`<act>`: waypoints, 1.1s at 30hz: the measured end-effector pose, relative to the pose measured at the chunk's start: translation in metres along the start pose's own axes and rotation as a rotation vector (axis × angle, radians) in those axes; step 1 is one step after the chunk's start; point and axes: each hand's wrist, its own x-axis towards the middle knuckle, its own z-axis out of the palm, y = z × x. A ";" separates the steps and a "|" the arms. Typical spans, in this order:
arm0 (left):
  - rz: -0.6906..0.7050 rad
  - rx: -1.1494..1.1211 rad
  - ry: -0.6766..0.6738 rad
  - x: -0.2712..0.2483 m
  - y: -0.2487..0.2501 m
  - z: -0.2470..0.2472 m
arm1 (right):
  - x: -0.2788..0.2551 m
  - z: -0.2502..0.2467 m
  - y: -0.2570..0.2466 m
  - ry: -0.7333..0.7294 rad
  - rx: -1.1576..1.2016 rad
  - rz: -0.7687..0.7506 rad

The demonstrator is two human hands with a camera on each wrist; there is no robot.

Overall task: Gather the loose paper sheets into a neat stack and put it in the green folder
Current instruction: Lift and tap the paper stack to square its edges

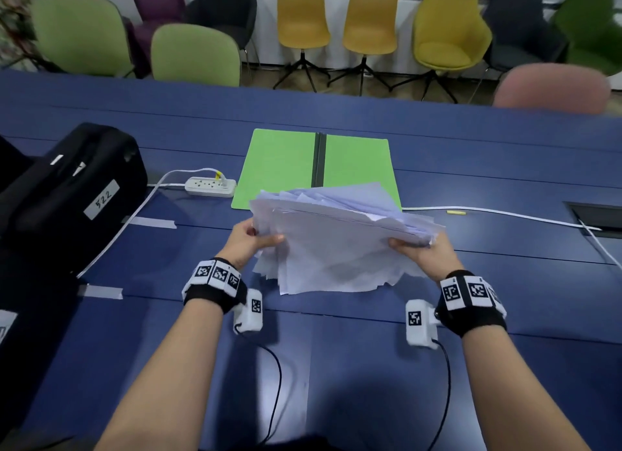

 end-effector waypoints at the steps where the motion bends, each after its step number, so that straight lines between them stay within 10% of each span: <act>1: -0.026 0.046 0.007 -0.002 -0.005 0.002 | -0.002 -0.001 0.002 -0.003 0.056 0.054; 10: 0.100 -0.006 0.163 -0.008 0.013 0.045 | 0.000 0.019 -0.012 0.231 0.185 0.096; 17: 0.150 -0.098 0.078 -0.020 0.025 0.017 | -0.018 -0.008 -0.020 -0.102 0.137 0.110; 26: 0.147 -0.204 0.103 -0.034 0.037 0.027 | -0.004 0.011 -0.021 0.254 0.108 0.076; 33: -0.042 -0.160 -0.044 -0.047 0.007 0.015 | -0.024 0.018 -0.022 0.065 0.131 0.013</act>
